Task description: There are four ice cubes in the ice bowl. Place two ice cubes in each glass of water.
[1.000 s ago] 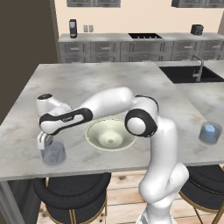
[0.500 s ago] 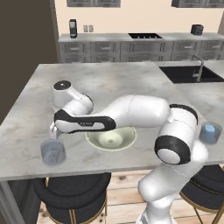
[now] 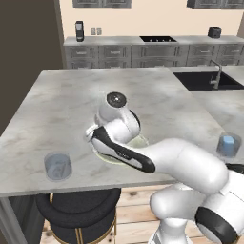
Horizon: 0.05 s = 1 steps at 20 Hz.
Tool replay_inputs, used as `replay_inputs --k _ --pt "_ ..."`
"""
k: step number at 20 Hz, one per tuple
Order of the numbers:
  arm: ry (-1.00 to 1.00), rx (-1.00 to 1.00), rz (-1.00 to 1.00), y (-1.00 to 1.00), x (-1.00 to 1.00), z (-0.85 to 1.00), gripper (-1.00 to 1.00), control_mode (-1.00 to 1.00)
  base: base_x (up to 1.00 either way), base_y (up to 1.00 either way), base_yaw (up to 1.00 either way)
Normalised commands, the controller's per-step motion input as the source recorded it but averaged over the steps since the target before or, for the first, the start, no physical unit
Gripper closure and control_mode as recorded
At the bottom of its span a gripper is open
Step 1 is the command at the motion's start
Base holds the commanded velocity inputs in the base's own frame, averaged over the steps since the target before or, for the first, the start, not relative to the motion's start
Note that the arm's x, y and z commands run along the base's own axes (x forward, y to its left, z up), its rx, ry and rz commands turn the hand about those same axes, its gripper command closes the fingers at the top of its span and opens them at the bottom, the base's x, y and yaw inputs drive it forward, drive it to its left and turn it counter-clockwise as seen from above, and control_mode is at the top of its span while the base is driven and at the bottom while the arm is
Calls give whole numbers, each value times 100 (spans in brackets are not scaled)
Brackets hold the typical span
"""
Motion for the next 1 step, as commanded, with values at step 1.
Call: replay_inputs --k 1 --pt "-16 26 -27 -100 -36 11 -100 -100 0 0 0"
